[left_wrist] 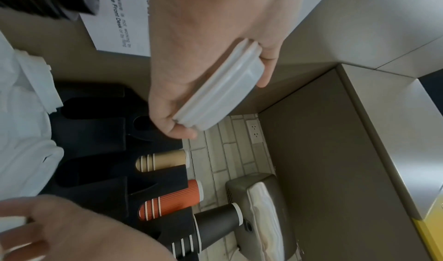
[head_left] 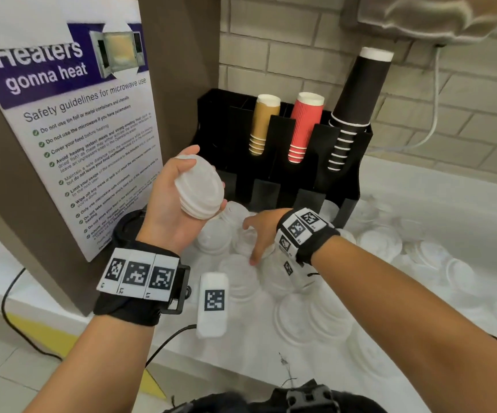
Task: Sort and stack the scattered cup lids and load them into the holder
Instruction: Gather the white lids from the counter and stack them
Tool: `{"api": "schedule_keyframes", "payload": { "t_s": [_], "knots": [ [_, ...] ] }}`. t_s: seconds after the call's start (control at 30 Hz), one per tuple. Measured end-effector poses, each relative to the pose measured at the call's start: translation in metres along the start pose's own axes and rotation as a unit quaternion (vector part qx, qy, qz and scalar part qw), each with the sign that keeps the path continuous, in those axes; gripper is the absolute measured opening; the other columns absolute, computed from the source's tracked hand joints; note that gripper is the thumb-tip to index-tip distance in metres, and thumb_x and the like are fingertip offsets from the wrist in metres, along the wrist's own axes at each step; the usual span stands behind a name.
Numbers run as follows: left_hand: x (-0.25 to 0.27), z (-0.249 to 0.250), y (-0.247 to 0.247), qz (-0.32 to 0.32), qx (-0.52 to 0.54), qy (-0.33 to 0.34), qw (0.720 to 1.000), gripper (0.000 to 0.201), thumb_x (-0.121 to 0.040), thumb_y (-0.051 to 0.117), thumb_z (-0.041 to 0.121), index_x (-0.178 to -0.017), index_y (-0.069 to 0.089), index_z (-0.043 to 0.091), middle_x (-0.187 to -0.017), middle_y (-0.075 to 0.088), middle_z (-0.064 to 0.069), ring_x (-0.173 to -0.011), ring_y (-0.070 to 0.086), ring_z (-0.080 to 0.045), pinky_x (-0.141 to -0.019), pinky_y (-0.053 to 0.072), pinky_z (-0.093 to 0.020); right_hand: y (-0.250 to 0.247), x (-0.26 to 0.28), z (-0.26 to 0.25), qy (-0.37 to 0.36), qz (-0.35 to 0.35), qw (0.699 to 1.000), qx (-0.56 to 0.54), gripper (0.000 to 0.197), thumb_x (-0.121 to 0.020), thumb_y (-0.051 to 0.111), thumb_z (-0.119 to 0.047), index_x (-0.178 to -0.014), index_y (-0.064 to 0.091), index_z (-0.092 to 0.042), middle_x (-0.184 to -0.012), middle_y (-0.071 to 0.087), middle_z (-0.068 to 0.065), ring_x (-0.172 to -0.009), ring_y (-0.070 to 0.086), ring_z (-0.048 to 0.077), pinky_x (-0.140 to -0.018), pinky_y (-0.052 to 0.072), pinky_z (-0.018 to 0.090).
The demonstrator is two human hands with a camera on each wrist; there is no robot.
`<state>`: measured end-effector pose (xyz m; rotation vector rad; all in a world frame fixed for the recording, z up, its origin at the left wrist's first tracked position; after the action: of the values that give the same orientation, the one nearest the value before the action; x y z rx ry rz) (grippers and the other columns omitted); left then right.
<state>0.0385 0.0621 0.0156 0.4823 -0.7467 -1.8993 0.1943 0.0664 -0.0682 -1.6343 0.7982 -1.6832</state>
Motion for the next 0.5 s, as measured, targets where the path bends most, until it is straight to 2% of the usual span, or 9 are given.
{"api": "schedule_keyframes", "payload": {
  "t_s": [0.1,0.2,0.3,0.4,0.5],
  "knots": [
    [0.002,0.003,-0.004,0.003,0.001,0.007,1.0,0.028,-0.089,0.046,0.024,-0.115,0.055,0.027,-0.095,0.056,-0.007,-0.085,0.055,-0.026,-0.072,0.046,-0.036,-0.008,-0.004,0.002,-0.02,0.021,0.999,-0.018,0.094,-0.067,0.083,-0.044,-0.144,0.034,-0.024,-0.141,0.045,0.0,-0.123,0.047,0.021,-0.088,0.044,0.03],
    [0.003,0.006,-0.007,0.004,0.001,0.015,1.0,0.028,-0.09,0.045,0.023,-0.117,0.054,0.026,-0.094,0.056,-0.008,-0.083,0.056,-0.025,-0.073,0.045,-0.037,-0.023,0.005,0.007,-0.058,0.04,0.996,-0.059,0.088,-0.066,0.085,-0.039,-0.141,0.039,-0.026,-0.135,0.048,-0.002,-0.122,0.048,0.019,-0.092,0.043,0.028],
    [0.003,0.006,-0.008,0.0,0.0,0.016,1.0,0.029,-0.09,0.045,0.023,-0.117,0.054,0.026,-0.095,0.055,-0.008,-0.083,0.056,-0.025,-0.073,0.045,-0.038,-0.034,0.017,0.012,-0.094,0.061,0.989,-0.093,0.084,-0.066,0.086,-0.034,-0.138,0.042,-0.03,-0.125,0.047,-0.003,-0.112,0.048,0.015,-0.09,0.044,0.025],
    [0.001,0.004,-0.007,-0.005,-0.003,0.011,1.0,0.028,-0.089,0.046,0.024,-0.116,0.054,0.027,-0.096,0.056,-0.007,-0.085,0.057,-0.025,-0.075,0.047,-0.038,-0.032,0.02,0.014,-0.106,0.059,0.989,-0.088,0.075,-0.068,0.086,-0.03,-0.132,0.048,-0.029,-0.117,0.045,-0.005,-0.106,0.047,0.013,-0.089,0.045,0.026],
    [-0.001,0.002,-0.006,-0.004,-0.005,0.007,1.0,0.029,-0.088,0.048,0.025,-0.116,0.056,0.028,-0.096,0.058,-0.007,-0.086,0.058,-0.026,-0.073,0.049,-0.038,-0.025,0.016,0.017,-0.092,0.057,0.99,-0.095,0.066,-0.07,0.083,-0.028,-0.127,0.051,-0.027,-0.117,0.045,-0.005,-0.108,0.048,0.016,-0.091,0.049,0.03]
  ]
}}
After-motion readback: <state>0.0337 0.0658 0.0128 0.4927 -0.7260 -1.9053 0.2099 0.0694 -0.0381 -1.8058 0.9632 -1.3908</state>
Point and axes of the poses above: each hand's wrist, its own x-axis away from the middle knuckle, its own y-axis out of the palm, z = x × y, the point moved 7 cm from there along -x, towards the middle knuckle
